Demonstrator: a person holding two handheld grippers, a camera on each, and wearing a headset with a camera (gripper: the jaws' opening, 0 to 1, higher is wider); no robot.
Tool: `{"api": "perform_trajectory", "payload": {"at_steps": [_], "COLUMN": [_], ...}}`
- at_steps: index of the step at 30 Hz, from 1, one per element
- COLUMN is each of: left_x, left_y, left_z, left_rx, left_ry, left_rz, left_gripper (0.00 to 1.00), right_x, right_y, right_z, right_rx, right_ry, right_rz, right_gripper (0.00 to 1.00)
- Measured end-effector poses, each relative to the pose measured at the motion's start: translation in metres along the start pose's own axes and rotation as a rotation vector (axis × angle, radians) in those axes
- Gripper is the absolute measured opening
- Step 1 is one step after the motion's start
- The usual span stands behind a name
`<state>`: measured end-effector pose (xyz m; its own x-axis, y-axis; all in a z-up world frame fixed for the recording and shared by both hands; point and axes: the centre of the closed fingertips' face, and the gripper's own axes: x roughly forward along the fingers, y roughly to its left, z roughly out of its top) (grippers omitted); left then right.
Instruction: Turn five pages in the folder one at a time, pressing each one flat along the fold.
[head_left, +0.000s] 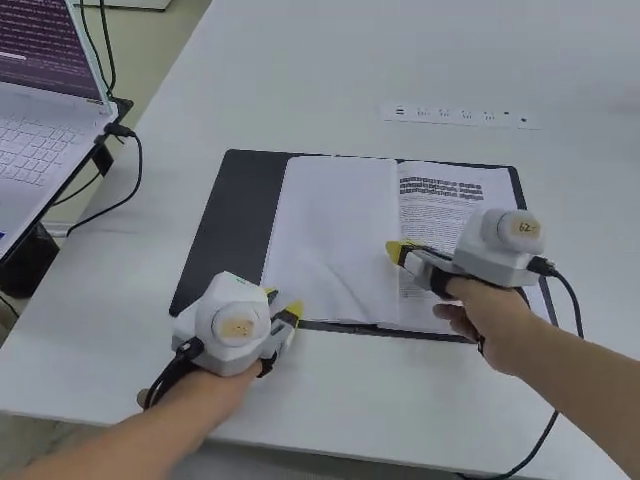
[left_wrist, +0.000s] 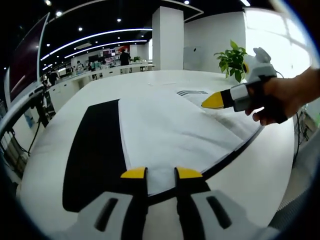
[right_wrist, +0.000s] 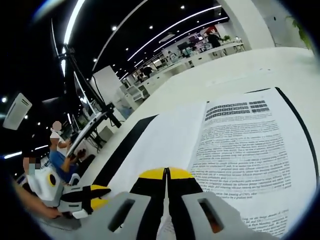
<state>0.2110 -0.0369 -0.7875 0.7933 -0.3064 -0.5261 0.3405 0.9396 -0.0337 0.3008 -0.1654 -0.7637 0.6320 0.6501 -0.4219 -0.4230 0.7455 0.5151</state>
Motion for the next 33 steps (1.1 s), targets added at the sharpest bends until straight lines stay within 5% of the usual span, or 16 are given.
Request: {"api": "perform_trajectory", "payload": {"at_steps": [33], "left_x": [0.002], "left_y": [0.004], "left_z": [-0.001], "left_rx": [-0.018], "left_ry": [-0.044], "left_rz": [0.014], "left_gripper": [0.17], "right_x": [0.058], "right_y": [-0.028], "right_z": [0.058], "right_rx": [0.101], "right_ry": [-0.097], "right_rz": [-0.068], "right_gripper": [0.0]}}
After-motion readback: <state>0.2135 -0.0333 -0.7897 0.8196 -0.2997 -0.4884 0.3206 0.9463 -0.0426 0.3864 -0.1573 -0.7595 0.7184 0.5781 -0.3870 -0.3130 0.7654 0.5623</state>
